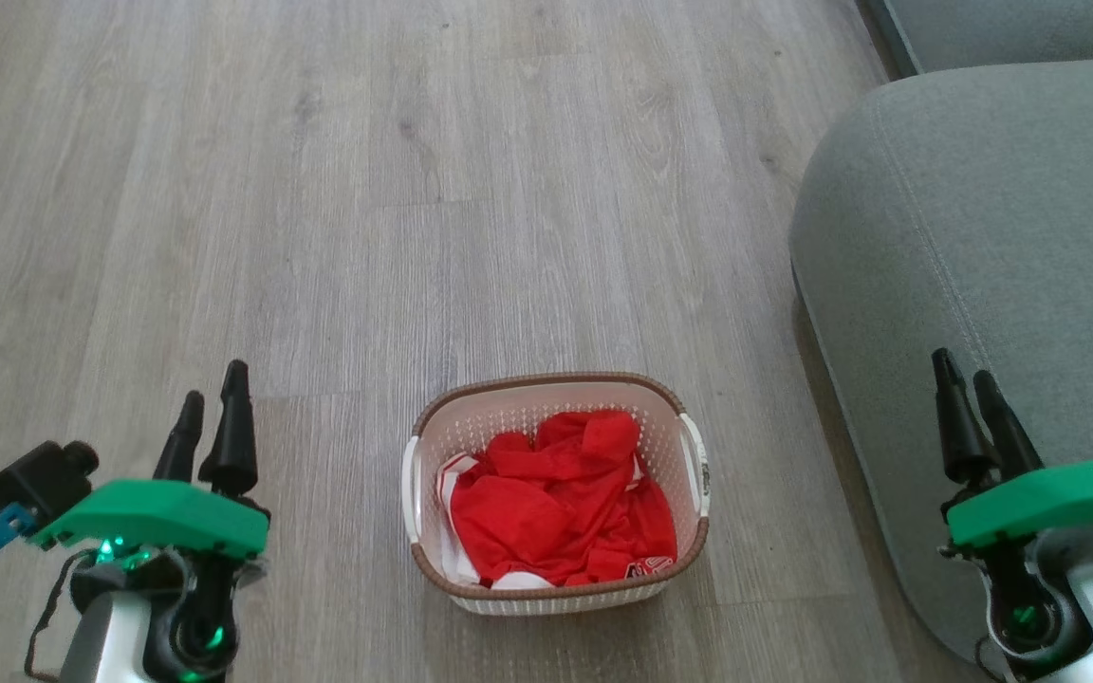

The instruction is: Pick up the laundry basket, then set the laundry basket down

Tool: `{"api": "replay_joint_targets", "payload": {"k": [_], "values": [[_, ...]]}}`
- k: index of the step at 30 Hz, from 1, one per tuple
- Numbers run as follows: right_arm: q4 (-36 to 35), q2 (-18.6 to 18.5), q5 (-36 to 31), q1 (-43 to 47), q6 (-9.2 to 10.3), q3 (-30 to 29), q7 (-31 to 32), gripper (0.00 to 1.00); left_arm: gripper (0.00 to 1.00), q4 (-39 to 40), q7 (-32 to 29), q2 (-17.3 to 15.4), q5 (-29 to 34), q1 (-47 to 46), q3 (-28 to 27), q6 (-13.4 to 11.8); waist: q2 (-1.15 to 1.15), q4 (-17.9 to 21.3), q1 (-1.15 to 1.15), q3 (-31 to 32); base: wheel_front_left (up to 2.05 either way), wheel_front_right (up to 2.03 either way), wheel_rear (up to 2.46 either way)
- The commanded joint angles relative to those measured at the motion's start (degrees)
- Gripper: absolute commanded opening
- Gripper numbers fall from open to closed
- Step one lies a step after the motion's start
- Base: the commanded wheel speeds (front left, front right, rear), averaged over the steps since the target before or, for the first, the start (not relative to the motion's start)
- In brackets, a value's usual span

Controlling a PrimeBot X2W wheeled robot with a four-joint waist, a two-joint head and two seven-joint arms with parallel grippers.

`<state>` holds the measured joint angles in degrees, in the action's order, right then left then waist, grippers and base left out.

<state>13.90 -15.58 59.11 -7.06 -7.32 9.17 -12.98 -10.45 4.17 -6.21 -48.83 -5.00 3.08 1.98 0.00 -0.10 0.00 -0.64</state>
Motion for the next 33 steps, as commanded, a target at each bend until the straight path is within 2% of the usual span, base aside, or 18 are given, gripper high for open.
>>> {"api": "replay_joint_targets", "payload": {"k": [1,18,33], "values": [[-1.5,-0.5,-2.6,-3.5,-0.09,-0.6,0.3,1.0,1.0,1.5,0.7,-1.6,2.3,-3.7,-0.8,-0.1,0.0,0.0,0.0,0.0,0.0,0.0,0.0],[-0.1,1.1,-17.3,-4.5,-0.11,-2.8,2.6,1.0,1.0,0.7,3.6,-3.3,15.7,-4.2,2.2,-1.3,0.0,-0.2,0.0,-0.2,0.0,0.0,0.0],[1.8,2.0,-27.7,-5.3,-0.13,-2.7,3.2,1.0,1.0,-1.2,2.5,-3.5,23.1,-4.2,3.4,-1.4,0.0,-0.5,0.0,-0.5,0.0,0.0,0.0]]}}
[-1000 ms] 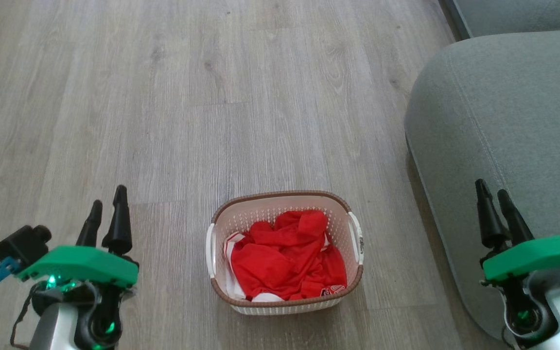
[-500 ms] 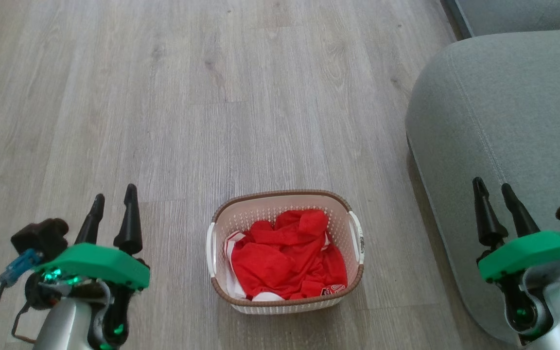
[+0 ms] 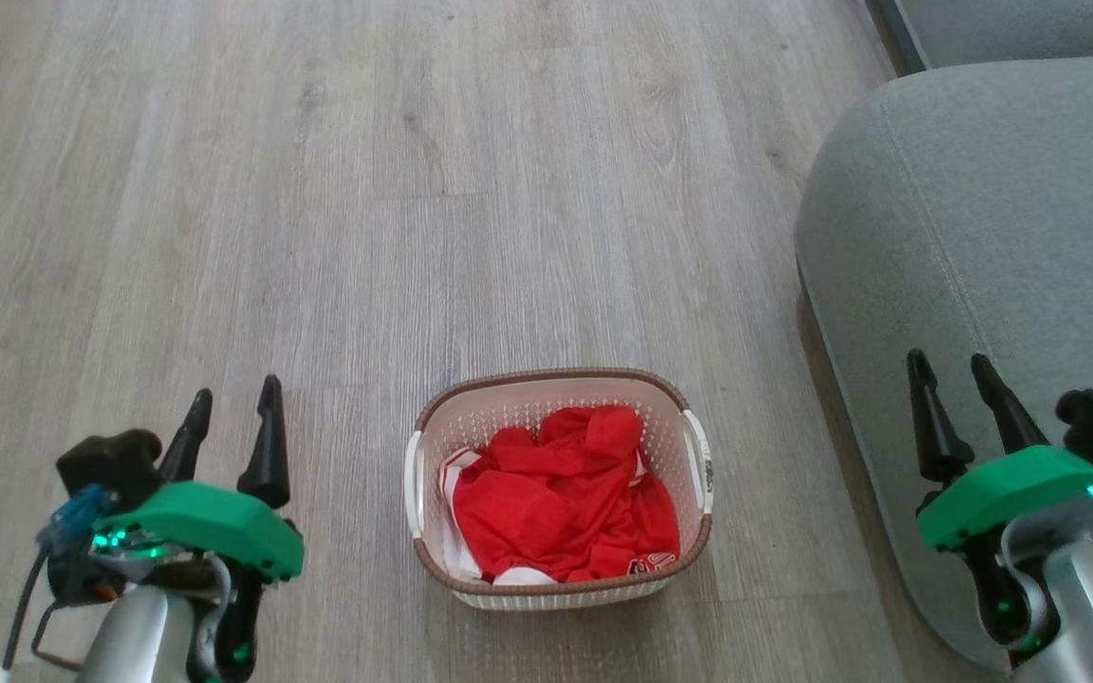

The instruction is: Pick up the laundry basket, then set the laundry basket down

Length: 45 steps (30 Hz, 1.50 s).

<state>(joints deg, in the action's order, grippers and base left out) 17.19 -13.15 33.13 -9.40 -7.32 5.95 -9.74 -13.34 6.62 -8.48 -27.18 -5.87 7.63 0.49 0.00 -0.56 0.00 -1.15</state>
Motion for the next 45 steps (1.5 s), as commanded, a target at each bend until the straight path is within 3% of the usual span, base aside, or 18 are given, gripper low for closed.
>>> {"api": "replay_joint_targets", "payload": {"k": [1,29,45], "values": [[-1.3,-0.3,-2.3,-3.0,-0.13,0.5,0.1,1.0,1.0,1.7,-0.1,-1.2,1.8,-3.3,-1.1,0.1,0.0,0.0,0.0,0.0,0.0,0.0,0.0],[2.1,2.0,-16.0,-4.3,-0.17,0.2,-0.7,1.0,1.0,1.6,-0.4,-1.5,14.2,-3.8,0.0,-1.8,0.0,-0.4,0.0,0.0,0.0,0.0,0.0],[2.4,1.7,-13.6,-4.2,-0.17,1.0,-1.6,1.0,1.0,1.6,-0.2,-1.8,13.2,-3.5,0.3,-2.4,0.0,-0.5,0.0,-0.2,0.0,0.0,0.0]]}}
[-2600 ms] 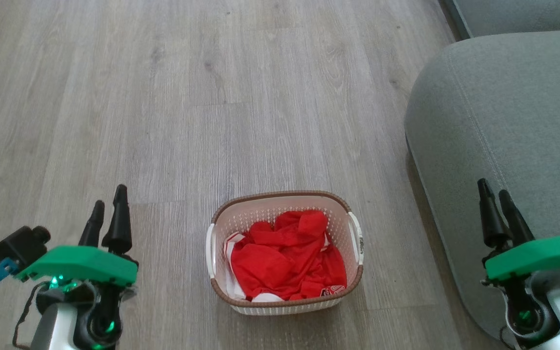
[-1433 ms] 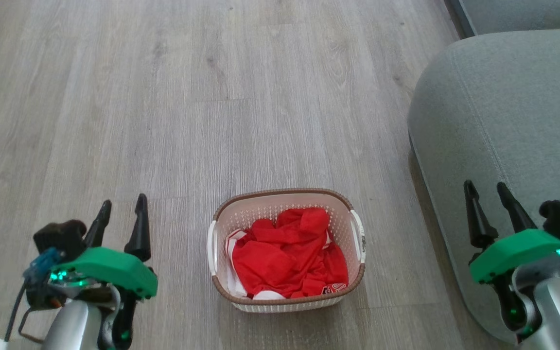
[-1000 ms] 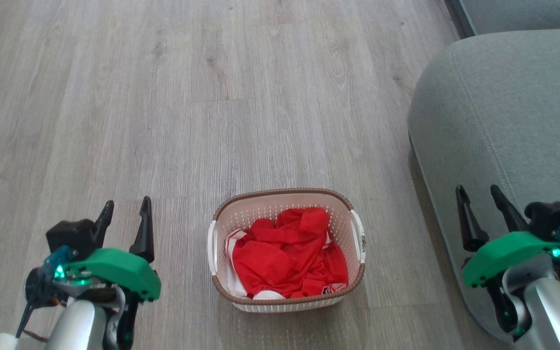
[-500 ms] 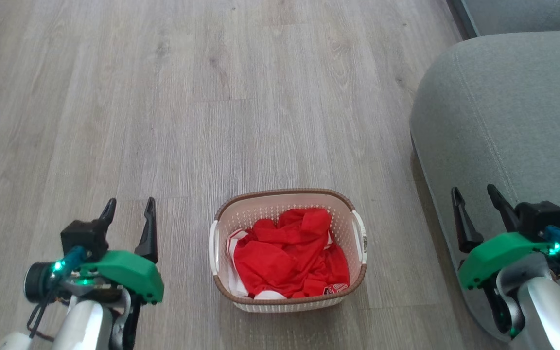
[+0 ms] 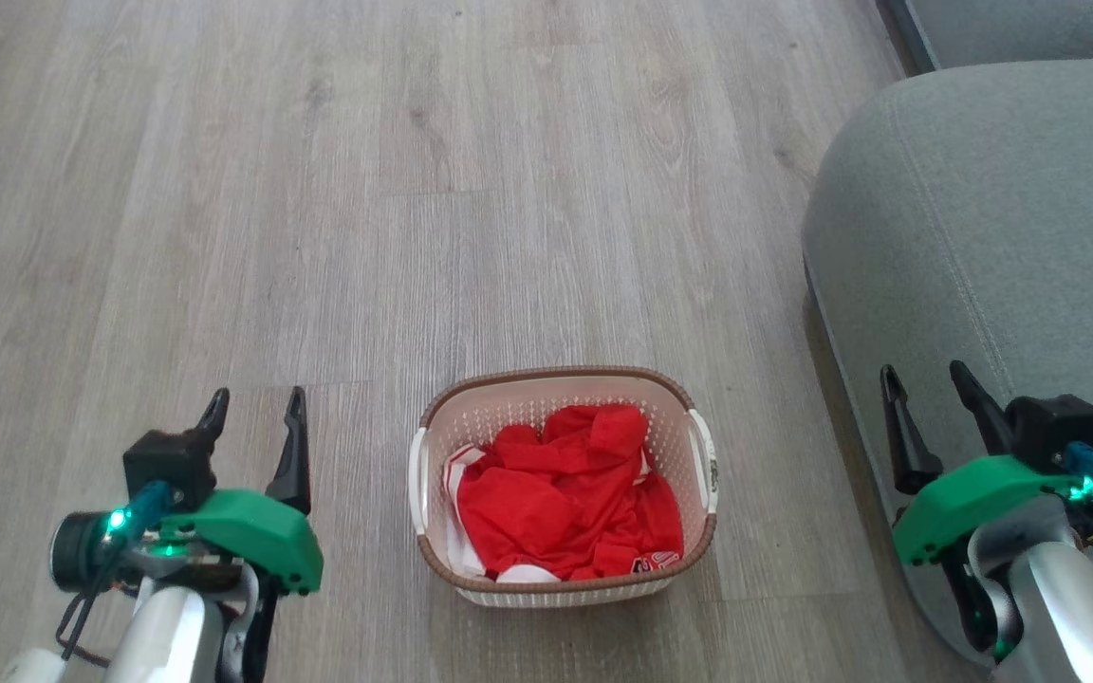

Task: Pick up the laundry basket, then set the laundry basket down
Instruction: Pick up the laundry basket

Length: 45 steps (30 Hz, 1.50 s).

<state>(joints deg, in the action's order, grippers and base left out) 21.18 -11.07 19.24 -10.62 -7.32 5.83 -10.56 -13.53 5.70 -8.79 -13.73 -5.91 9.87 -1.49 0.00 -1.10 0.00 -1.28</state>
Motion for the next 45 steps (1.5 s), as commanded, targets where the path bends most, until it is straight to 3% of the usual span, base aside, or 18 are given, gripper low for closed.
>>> {"api": "replay_joint_targets", "payload": {"k": [1,9,22,45], "values": [[-1.5,-0.4,0.3,-3.0,-0.17,1.2,-0.8,1.0,1.0,1.8,0.8,-1.5,-0.3,-3.6,-1.9,-0.5,0.0,0.1,0.0,-0.2,0.0,0.0,0.0],[-1.0,-0.3,-0.5,-4.5,-0.17,1.2,-1.1,1.0,1.0,1.7,1.3,-1.3,-0.7,-5.3,-1.2,-0.1,0.0,0.3,0.0,-3.2,0.0,0.0,0.0],[1.5,2.3,-2.9,-10.9,-0.17,0.7,-2.2,1.0,1.0,-2.9,3.8,-0.3,-2.5,-13.8,-0.3,2.2,0.0,0.6,0.0,-15.8,0.0,0.0,0.0],[14.2,5.9,-5.4,-27.2,-0.17,2.2,-4.3,1.0,1.0,-24.0,8.7,1.3,-3.5,-34.2,3.4,7.6,0.0,1.1,0.0,-36.9,0.0,0.0,0.0]]}}
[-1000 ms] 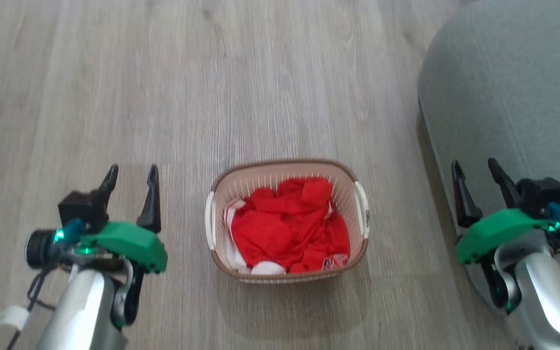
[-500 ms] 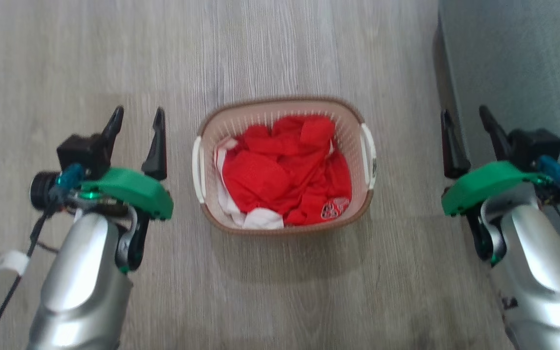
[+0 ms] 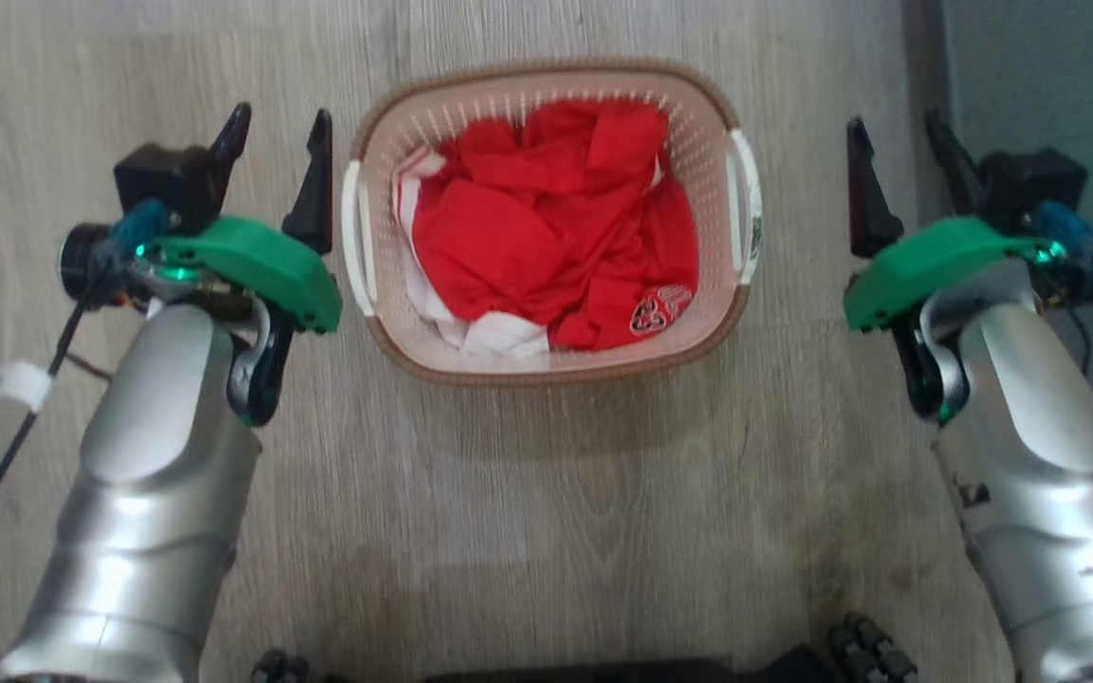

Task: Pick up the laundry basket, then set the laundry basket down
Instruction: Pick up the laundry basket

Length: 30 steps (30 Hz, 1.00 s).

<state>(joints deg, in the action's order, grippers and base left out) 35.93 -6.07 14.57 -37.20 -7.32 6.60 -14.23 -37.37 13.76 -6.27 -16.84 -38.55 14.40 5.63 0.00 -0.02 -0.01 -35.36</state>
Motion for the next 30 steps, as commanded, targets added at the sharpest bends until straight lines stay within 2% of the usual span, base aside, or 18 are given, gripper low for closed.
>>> {"api": "replay_joint_targets", "payload": {"k": [1,11,22,30], "values": [[-0.6,0.9,-0.7,-0.6,-0.17,1.4,-0.7,1.0,1.0,-0.1,0.6,-1.2,-0.3,-1.6,-1.1,0.5,0.0,0.0,0.01,-2.8,0.0,0.0,0.0],[4.8,2.4,-0.8,-7.1,-0.17,5.1,-0.8,1.0,1.0,-12.5,1.2,-1.0,-1.5,-8.8,2.5,1.7,0.0,1.0,0.01,-9.7,0.0,0.0,0.0],[8.6,3.1,0.9,-9.8,-0.17,9.4,-0.8,1.0,1.0,-20.4,1.2,-1.1,-4.7,-12.3,5.9,1.8,0.0,1.8,0.01,-13.7,0.0,0.0,0.0],[12.4,3.2,4.5,-12.5,-0.17,13.6,-0.8,1.0,1.0,-26.0,1.2,-1.5,-7.4,-15.7,7.4,1.8,0.0,1.8,0.01,-16.3,0.0,0.0,0.0]]}}
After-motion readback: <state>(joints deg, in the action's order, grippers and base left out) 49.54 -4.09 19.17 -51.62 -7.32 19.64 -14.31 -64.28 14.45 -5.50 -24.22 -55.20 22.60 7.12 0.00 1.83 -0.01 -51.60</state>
